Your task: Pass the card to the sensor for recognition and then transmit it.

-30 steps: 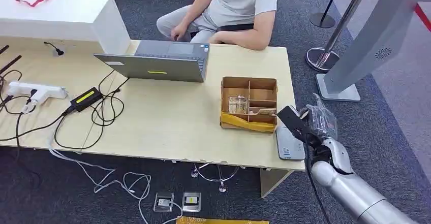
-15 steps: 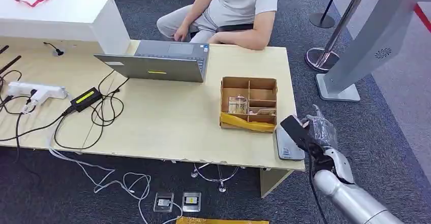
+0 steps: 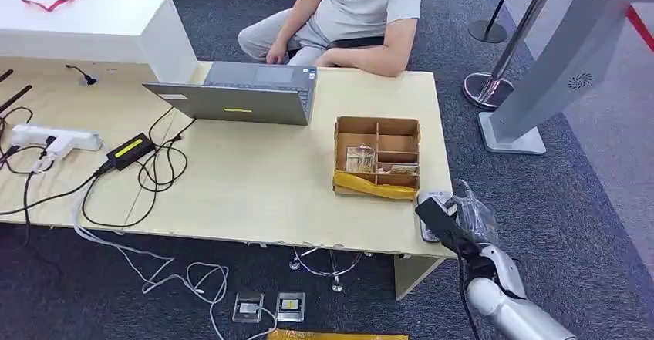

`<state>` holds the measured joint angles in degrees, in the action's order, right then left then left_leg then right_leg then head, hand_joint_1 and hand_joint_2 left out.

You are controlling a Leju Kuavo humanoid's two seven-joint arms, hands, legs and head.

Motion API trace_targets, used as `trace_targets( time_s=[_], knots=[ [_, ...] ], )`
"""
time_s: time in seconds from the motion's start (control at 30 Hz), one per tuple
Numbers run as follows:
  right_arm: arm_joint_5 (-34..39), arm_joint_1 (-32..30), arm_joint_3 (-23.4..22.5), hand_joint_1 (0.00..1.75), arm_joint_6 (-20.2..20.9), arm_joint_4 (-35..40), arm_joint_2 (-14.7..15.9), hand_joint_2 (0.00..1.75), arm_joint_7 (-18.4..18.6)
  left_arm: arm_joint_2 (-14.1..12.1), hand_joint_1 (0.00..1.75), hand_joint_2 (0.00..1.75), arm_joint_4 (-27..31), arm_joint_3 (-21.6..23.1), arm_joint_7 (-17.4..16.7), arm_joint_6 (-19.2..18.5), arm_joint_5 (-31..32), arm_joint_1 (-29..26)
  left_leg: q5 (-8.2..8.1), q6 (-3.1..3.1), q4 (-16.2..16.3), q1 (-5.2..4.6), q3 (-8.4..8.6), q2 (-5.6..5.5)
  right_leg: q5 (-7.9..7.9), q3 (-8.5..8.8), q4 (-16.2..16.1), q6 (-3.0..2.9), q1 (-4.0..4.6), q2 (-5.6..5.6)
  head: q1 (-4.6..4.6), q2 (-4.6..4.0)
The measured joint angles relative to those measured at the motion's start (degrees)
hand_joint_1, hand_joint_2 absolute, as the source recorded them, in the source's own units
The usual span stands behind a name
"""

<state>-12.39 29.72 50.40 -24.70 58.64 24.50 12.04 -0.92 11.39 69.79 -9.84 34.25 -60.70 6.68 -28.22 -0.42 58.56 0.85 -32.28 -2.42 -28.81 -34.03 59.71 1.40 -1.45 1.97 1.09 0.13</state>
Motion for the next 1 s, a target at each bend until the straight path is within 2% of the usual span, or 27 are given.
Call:
trace_targets(
  time_s=[0.4,0.6,0.8,1.0],
  knots=[
    [2.82,0.01,-1.36,1.75,-0.66,-5.73,-1.4,1.75,-1.4,0.17,0.0,0.0,0.0,0.0,-0.46,-0.04,0.02,0.01,0.0,0.0,0.0,0.0,0.1,0.06,0.02,0.08,0.0,-0.02,0.0,0.01,0.02,0.0],
    [1.72,0.01,-3.15,1.75,-2.56,-5.88,-1.31,1.75,-0.19,0.13,0.0,0.0,0.0,0.0,0.44,-0.72,0.11,0.01,0.0,0.0,0.0,-0.01,0.1,0.06,0.05,0.09,0.0,-0.03,-0.01,0.01,0.02,-0.02],
    [-1.47,0.42,-6.21,1.75,-5.49,0.29,-0.94,1.75,0.53,0.09,0.0,0.0,0.0,0.02,0.72,-1.4,0.33,0.0,0.01,0.0,0.0,-0.01,0.09,0.09,0.09,0.07,0.0,-0.02,0.0,0.03,-0.02,-0.02],
    [-3.01,4.81,-8.26,1.75,-5.0,7.07,0.13,1.75,3.84,0.09,0.0,0.0,0.0,0.02,1.23,-1.92,0.09,0.0,0.02,0.0,0.0,-0.01,0.1,0.09,0.09,0.07,0.01,-0.02,-0.01,0.04,0.0,-0.02]
  ],
)
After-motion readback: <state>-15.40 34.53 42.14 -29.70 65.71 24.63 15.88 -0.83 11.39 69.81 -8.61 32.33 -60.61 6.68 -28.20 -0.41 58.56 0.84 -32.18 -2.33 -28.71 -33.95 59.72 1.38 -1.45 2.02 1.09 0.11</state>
